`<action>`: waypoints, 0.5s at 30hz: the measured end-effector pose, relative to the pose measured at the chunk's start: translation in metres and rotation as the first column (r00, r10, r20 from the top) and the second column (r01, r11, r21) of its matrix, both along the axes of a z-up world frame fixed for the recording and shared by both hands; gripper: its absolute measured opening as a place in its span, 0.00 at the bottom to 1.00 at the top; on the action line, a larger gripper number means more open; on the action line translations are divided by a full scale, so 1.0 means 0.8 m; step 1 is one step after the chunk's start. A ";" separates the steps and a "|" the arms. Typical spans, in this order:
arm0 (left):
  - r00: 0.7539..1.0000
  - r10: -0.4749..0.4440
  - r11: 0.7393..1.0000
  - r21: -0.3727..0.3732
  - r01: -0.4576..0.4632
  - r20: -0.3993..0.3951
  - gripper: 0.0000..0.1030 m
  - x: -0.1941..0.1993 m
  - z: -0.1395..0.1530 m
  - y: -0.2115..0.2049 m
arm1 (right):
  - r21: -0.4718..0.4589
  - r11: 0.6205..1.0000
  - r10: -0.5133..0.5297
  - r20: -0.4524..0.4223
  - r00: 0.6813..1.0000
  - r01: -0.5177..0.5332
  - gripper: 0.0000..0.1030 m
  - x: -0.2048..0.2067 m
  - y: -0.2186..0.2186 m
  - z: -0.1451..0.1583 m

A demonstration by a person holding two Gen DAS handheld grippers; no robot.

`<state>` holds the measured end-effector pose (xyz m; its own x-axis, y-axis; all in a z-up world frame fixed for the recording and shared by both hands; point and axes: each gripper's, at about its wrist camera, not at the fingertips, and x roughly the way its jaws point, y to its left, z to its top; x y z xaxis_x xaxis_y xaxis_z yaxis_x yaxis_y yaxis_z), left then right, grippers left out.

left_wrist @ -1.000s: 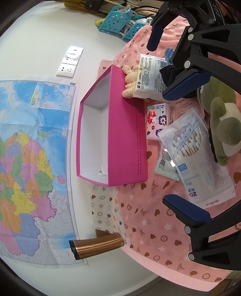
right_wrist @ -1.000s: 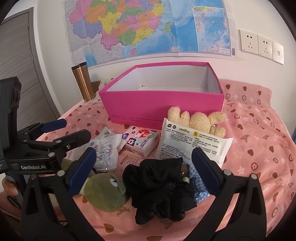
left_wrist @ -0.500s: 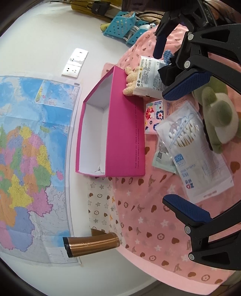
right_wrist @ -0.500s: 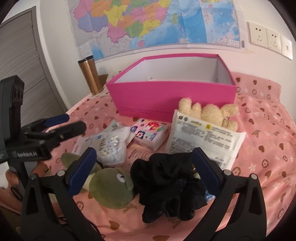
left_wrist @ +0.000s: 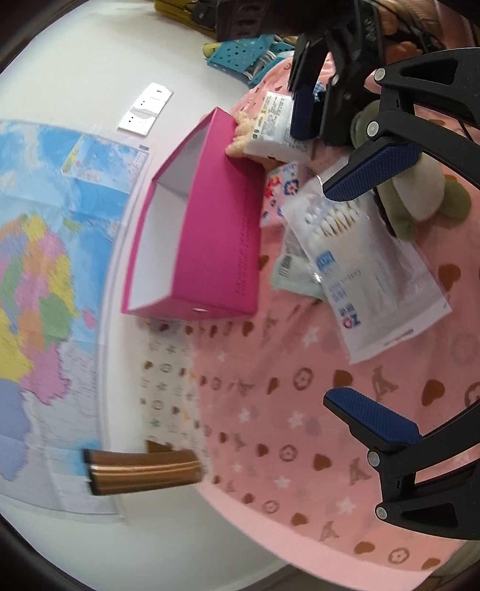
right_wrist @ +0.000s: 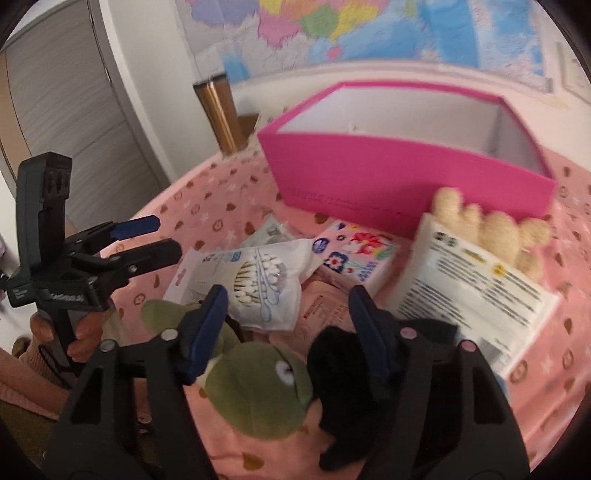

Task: Organize soft objects
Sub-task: 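Grasp the clear cotton swab bag with the left gripper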

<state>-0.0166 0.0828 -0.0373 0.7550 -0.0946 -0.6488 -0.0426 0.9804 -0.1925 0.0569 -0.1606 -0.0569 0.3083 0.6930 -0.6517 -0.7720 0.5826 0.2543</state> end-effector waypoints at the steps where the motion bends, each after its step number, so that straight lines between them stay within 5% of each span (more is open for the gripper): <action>1: 1.000 -0.002 1.000 -0.013 0.002 -0.012 0.98 0.001 -0.005 0.004 | -0.005 1.000 0.022 -0.024 0.999 -0.022 0.59 0.009 0.008 -0.002; 7: 0.995 -0.029 0.997 -0.069 0.022 -0.100 0.95 0.007 -0.033 0.020 | -0.042 0.996 0.073 -0.130 0.989 -0.079 0.48 0.037 0.042 -0.025; 10: 0.991 -0.039 0.996 -0.083 0.029 -0.129 0.94 0.005 -0.046 0.023 | -0.073 0.993 0.081 -0.143 0.986 -0.092 0.22 0.040 0.053 -0.035; 15: 0.985 -0.089 0.991 -0.116 0.072 -0.148 0.94 0.009 -0.055 0.019 | -0.075 0.994 0.071 -0.126 0.990 -0.081 0.06 0.037 0.044 -0.036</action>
<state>-0.0098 0.0983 -0.0815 0.6348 -0.2284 -0.7381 -0.0017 0.9549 -0.2969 0.0867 -0.1254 -0.0856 0.1713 0.6558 -0.7353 -0.7804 0.5459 0.3050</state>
